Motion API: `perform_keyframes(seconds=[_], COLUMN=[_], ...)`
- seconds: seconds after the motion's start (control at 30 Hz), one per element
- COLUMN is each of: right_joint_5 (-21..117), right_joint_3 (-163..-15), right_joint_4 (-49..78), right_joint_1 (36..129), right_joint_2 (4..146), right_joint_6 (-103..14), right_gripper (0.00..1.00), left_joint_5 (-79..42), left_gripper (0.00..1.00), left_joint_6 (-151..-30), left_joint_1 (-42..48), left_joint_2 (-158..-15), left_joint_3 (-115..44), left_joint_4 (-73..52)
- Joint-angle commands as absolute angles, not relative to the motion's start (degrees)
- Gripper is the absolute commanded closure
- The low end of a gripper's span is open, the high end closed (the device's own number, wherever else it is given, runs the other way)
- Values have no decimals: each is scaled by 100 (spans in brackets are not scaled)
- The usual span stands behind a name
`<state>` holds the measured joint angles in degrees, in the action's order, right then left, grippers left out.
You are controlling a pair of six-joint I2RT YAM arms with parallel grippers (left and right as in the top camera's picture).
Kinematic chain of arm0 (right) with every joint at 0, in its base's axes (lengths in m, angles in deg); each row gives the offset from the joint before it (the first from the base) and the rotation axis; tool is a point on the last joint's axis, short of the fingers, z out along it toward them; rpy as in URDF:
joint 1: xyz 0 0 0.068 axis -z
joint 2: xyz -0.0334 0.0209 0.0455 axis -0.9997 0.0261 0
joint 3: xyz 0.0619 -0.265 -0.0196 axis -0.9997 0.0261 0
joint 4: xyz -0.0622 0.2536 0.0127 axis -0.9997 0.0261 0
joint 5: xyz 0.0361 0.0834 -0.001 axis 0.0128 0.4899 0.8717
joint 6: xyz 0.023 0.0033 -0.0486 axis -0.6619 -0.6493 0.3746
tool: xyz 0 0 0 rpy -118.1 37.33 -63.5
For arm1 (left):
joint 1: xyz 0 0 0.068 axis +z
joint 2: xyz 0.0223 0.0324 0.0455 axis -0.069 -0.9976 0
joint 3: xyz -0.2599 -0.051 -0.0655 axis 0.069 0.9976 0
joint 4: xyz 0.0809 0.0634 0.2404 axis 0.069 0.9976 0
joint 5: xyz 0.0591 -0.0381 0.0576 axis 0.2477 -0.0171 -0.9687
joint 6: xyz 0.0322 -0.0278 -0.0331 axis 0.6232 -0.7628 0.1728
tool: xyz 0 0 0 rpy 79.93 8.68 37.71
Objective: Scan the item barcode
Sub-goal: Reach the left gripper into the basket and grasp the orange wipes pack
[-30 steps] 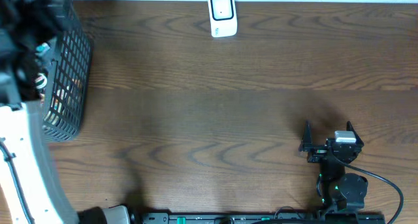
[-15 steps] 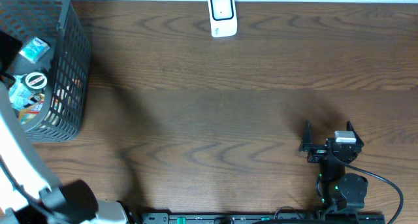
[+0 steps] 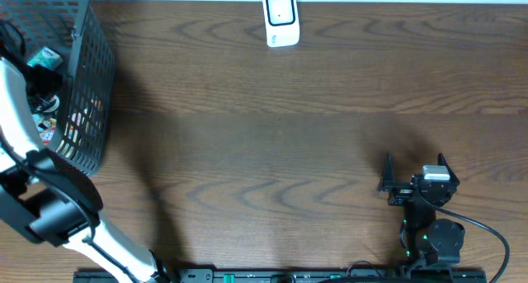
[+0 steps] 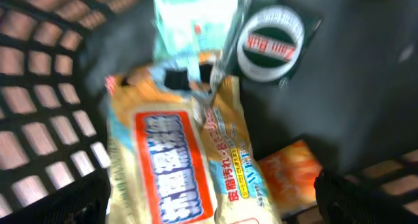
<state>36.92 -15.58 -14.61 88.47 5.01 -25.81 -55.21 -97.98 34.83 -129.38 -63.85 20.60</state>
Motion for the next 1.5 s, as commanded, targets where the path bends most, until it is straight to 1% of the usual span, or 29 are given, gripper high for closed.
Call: perform_keyframes(seconds=[0.0, 0.2, 0.37, 0.5, 0.67, 0.87, 0.9, 0.93, 0.97, 1.03, 1.07, 1.2, 1.27, 1.47], right_joint_5=[3666, 3666, 3666, 3666, 3666, 3666, 3666, 3666, 3666, 3666, 3666, 3666, 3666, 3666], right_joint_3=[-1544, -1544, -1544, -1544, -1544, -1544, -1544, -1544, -1544, -1544, -1544, -1544, -1544, -1544], right_joint_4=[-1444, -1444, -1444, -1444, -1444, -1444, -1444, -1444, -1444, -1444, -1444, -1444, -1444, -1444], right_joint_1=[8808, 8808, 8808, 8808, 8808, 8808, 8808, 8808, 8808, 8808, 8808, 8808, 8808, 8808], right_joint_2=[490, 490, 490, 490, 490, 490, 490, 490, 490, 490, 490, 490, 490, 490], right_joint_6=[-2596, -2596, -2596, -2594, -2596, -2596, -2596, -2596, -2596, -2596, -2596, -2596, -2596, -2596], right_gripper=[1, 1, 1, 1, 1, 1, 1, 1, 1, 1, 1, 1, 1, 1], left_joint_5=[-5156, -5123, -5121, -5101, -5105, -5103, -5103, -5103, -5103, -5099, -5101, -5070, -4823, -3237], left_gripper=[2, 3, 4, 3, 1, 2, 14, 44, 59, 80, 92, 93, 93, 93], left_joint_6=[-9774, -9818, -10154, -10150, -10150, -10148, -10148, -10150, -10150, -10150, -10148, -10152, -10148, -10152], left_joint_1=[3487, 3492, 3509, 3525, 3540, 3568, 3579, 3610, 3634, 3671, 3693, 3804, 3890, 4187], left_joint_2=[-13410, -13969, -14096, -14103, -14118, -14347, -14406, -14485, -14511, -14516, -14494, -14378, -14242, -13204], left_joint_3=[-6370, -6370, -6370, -6365, -6247, -6173, -6173, -6173, -6173, -6173, -6173, -6267, -6473, -7120], left_joint_4=[2217, 2554, 2930, 3111, 3139, 3137, 3135, 3135, 3135, 3133, 3135, 3205, 3284, 3039])
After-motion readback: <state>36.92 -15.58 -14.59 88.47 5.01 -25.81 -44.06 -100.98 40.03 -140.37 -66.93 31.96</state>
